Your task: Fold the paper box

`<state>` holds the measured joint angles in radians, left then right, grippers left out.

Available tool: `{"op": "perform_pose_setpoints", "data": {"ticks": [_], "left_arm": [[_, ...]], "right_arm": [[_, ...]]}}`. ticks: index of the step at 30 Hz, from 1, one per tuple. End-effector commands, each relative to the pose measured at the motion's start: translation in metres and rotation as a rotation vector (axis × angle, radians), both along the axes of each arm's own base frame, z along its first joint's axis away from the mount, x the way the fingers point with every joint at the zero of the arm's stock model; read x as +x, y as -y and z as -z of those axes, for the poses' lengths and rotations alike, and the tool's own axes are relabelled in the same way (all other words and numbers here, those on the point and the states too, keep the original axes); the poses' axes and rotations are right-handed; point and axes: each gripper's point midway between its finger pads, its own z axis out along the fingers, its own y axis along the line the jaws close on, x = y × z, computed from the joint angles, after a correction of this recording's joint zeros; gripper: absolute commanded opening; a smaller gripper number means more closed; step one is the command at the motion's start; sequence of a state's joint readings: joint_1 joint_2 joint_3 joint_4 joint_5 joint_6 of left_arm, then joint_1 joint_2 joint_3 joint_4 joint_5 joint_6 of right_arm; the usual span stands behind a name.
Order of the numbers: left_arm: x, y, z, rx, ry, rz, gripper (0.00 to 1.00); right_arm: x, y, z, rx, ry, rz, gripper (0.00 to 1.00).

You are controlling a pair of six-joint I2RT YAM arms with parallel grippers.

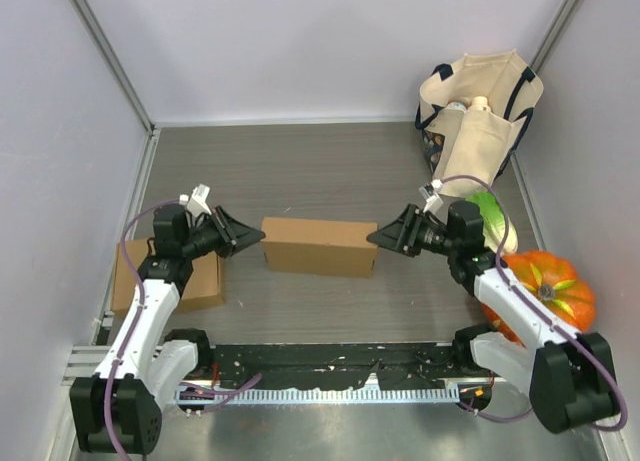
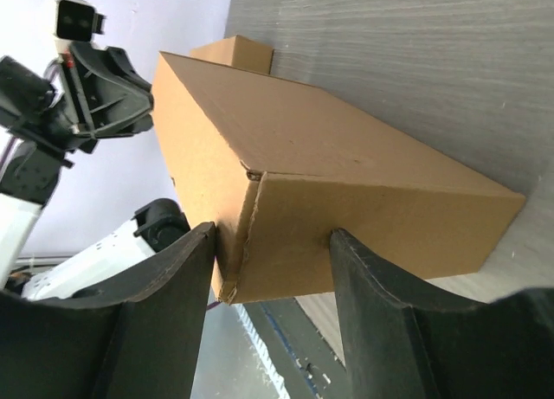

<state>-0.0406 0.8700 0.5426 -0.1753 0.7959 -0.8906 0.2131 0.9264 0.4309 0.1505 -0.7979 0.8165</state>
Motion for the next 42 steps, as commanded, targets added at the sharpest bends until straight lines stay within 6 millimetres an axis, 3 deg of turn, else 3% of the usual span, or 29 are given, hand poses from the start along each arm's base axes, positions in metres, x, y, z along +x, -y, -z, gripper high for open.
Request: {"op": "perform_pose_setpoints", "data": {"ticks": [1, 4, 5, 6, 8, 9, 10, 12, 13, 14, 15, 16, 18, 19, 21, 22, 25, 26, 27, 29, 31, 35, 38, 42], "left_arm": [[-0.007, 0.001, 0.010, 0.023, -0.101, -0.024, 0.18], [-0.030, -0.007, 0.024, 0.050, -0.136, -0.076, 0.21], [-0.035, -0.011, 0.020, 0.061, -0.105, -0.109, 0.30], [-0.047, -0.012, 0.028, 0.068, -0.181, -0.101, 0.38], [-0.052, -0.014, 0.020, 0.098, -0.188, -0.086, 0.50], [-0.054, -0.014, 0.009, 0.098, -0.136, -0.080, 0.53], [-0.053, -0.018, -0.007, 0.131, -0.071, -0.086, 0.55], [-0.044, -0.043, -0.012, 0.273, -0.016, -0.201, 0.62], [-0.045, -0.056, -0.026, 0.354, 0.028, -0.240, 0.65], [-0.044, -0.065, -0.033, 0.402, 0.051, -0.275, 0.74], [-0.043, -0.079, -0.030, 0.468, 0.023, -0.323, 0.75], [-0.041, -0.081, -0.041, 0.479, 0.038, -0.336, 0.76], [-0.033, -0.074, -0.042, 0.434, 0.021, -0.325, 0.85], [-0.034, -0.061, -0.029, 0.378, -0.025, -0.265, 0.87], [-0.024, -0.041, -0.029, 0.252, -0.015, -0.219, 0.95], [-0.027, -0.034, -0.009, 0.218, -0.082, -0.188, 0.96], [-0.032, -0.023, 0.014, 0.204, -0.163, -0.179, 0.96], [-0.033, -0.023, 0.018, 0.219, -0.157, -0.196, 0.94], [-0.040, -0.010, 0.021, 0.217, -0.164, -0.164, 0.93], [-0.043, -0.010, 0.040, 0.280, -0.179, -0.200, 0.88], [-0.060, 0.002, 0.059, 0.308, -0.236, -0.165, 0.86], [-0.074, 0.024, 0.085, 0.302, -0.291, -0.125, 0.76], [-0.073, 0.038, 0.101, 0.330, -0.273, -0.105, 0.76], [-0.057, 0.055, 0.114, 0.350, -0.258, -0.074, 0.73]], "right_arm": [[0.009, -0.027, -0.005, -0.085, 0.100, -0.068, 0.59], [-0.008, -0.020, 0.017, -0.160, 0.066, -0.058, 0.59], [-0.019, -0.013, 0.023, -0.185, 0.035, -0.047, 0.59], [-0.028, -0.008, 0.034, -0.199, -0.003, -0.037, 0.60], [-0.047, 0.001, 0.039, -0.203, -0.045, -0.010, 0.60], [-0.053, 0.006, 0.051, -0.211, -0.086, 0.011, 0.61], [-0.059, 0.007, 0.050, -0.191, -0.113, 0.023, 0.64], [-0.069, 0.013, 0.049, -0.188, -0.124, 0.047, 0.67], [-0.069, 0.015, 0.048, -0.191, -0.128, 0.064, 0.73], [-0.071, 0.015, 0.047, -0.187, -0.132, 0.065, 0.75], [-0.070, 0.015, 0.045, -0.179, -0.135, 0.071, 0.76], [-0.071, 0.014, 0.045, -0.174, -0.148, 0.064, 0.77], [-0.072, 0.012, 0.052, -0.176, -0.181, 0.053, 0.77], [-0.073, 0.011, 0.059, -0.189, -0.211, 0.041, 0.77], [-0.069, 0.015, 0.065, -0.239, -0.200, 0.045, 0.78], [-0.067, 0.016, 0.070, -0.266, -0.205, 0.042, 0.78], [-0.056, 0.016, 0.069, -0.297, -0.164, 0.041, 0.78], [-0.051, 0.019, 0.077, -0.329, -0.182, 0.059, 0.78], [-0.046, 0.020, 0.075, -0.346, -0.167, 0.061, 0.78], [-0.040, 0.015, 0.078, -0.347, -0.168, 0.045, 0.78], [-0.036, 0.012, 0.081, -0.346, -0.166, 0.029, 0.77], [-0.027, 0.013, 0.089, -0.402, -0.156, 0.036, 0.77], [-0.025, 0.006, 0.086, -0.352, -0.150, 0.034, 0.76], [-0.028, -0.003, 0.095, -0.322, -0.168, 0.019, 0.67]]}}
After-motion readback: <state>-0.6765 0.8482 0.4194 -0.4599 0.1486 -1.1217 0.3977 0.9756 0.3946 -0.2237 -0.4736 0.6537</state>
